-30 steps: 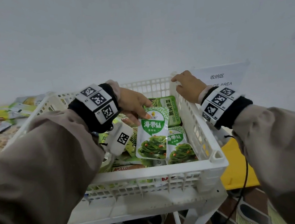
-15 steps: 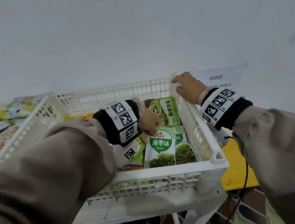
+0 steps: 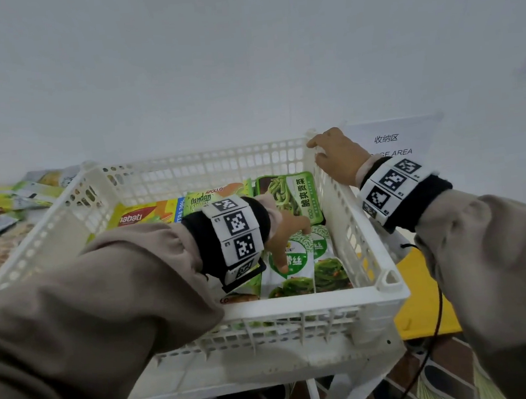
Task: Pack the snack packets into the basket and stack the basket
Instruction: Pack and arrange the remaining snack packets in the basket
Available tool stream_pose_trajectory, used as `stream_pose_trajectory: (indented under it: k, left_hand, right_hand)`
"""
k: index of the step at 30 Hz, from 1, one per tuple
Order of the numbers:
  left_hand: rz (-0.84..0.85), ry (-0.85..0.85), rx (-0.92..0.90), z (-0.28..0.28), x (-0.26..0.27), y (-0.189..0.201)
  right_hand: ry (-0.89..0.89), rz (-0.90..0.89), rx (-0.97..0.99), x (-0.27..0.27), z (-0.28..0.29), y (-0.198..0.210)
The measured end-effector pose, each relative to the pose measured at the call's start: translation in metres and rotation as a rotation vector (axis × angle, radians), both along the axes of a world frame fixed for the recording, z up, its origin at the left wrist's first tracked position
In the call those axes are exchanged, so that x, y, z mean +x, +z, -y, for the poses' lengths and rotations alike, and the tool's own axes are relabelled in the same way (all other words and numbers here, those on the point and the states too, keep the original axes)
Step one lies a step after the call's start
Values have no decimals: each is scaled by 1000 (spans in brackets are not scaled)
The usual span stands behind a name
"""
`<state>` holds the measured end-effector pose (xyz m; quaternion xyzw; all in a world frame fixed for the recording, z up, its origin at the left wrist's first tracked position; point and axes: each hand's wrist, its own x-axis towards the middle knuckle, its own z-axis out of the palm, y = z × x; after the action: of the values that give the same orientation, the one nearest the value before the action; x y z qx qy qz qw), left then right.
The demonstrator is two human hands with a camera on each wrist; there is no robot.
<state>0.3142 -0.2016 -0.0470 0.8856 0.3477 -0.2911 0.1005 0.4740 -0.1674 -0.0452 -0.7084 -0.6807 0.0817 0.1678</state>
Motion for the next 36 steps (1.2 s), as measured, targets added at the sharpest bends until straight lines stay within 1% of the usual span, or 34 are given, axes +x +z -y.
stream_pose_trajectory:
  k: [3,5,7,10,11,13,15,16,19,26,29,32,36]
  left_hand:
    - [67,26,17,-3,-1,1]
    - [107,90,-3,-9,-5,3]
    - [195,175,-50,-16,-11,8]
    - [295,267,-87,-30,-29,24]
    - [288,271,-89,-34,-37,30]
    - [182,244,-65,-39,-51,34]
    - [61,230,-46,-42,-61,28]
    - [38,234,-51,-44,-65,22]
    - [58,229,-85,-49,-74,10]
    - [75,226,-104,-51,-77,12]
    - [120,282,-148,-53,-82,18]
    - [175,278,-66,-56,-92,31]
    - [403,359,-2,-67,-114,53]
  right_hand:
    - [-1,-3,-6,0,0,-1]
    - [-4,-9,-3,0,-1,-1]
    - [-4,-7,1,0,-1,-1]
    - [-10,-8,9,0,-1,-1]
    - [-11,-7,10,0,0,-1]
    - [-7,-7,12,-1,-1,-1]
    - [-2,-3,13,-1,0,0]
    - [1,0,12,-1,0,0]
    - [3,3,12,-1,1,1]
    - [-4,21,1,-2,2,2]
    - [-1,61,-15,-2,2,3]
    - [-5,118,-39,-4,0,5]
    - [-2,251,-108,-9,0,13]
